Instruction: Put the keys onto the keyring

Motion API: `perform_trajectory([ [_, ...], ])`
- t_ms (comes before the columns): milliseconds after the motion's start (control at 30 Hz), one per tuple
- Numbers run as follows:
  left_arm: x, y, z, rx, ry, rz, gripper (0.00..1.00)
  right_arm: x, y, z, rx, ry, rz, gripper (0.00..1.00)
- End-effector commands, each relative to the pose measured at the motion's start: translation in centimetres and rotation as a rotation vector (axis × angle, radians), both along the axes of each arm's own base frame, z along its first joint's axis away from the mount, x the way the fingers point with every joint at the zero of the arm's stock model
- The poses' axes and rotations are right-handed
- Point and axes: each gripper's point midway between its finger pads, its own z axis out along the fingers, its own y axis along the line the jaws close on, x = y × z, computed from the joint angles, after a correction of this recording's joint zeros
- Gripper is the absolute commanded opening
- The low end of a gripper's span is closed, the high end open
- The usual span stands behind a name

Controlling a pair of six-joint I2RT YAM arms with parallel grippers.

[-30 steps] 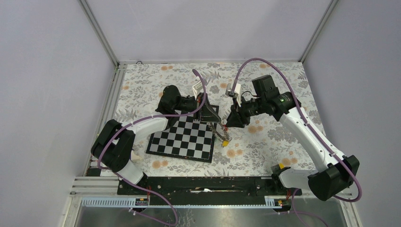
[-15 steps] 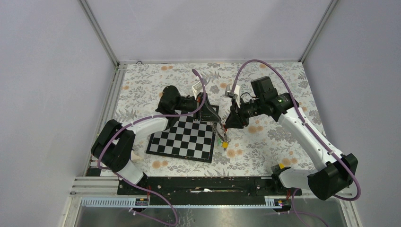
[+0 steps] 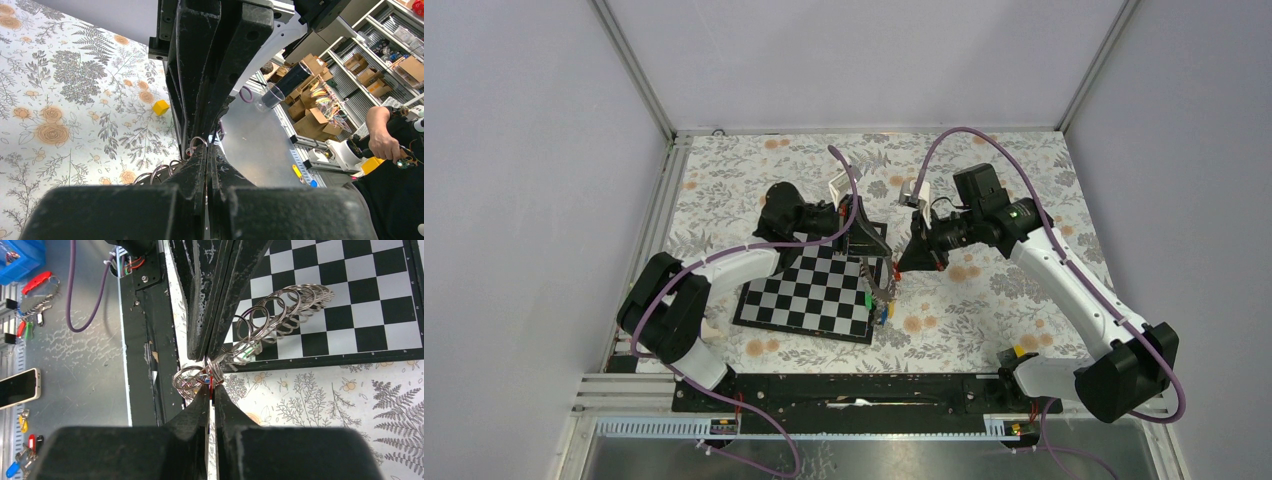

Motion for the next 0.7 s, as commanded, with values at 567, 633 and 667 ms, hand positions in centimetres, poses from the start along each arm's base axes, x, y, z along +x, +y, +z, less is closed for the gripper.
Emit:
perform_trajectory([
  [567,-0.95,-0.73,1.66,-0.079,-0.085,-0.022,0.00,-0.56,1.60,0.18,0.053,0.024,0.049,0.00],
  [633,-1.01,-0.70,1.65,-0.080,-0.087,-0.023,0.00,-0.50,1.64,0.27,0.055,0.022,0.049,0.00],
  [667,-1.00,-0.70,1.66,-0.080,-0.089,-0.023,0.00,-0.49,1.66,0.30,0.056,0.022,0.050,0.00],
])
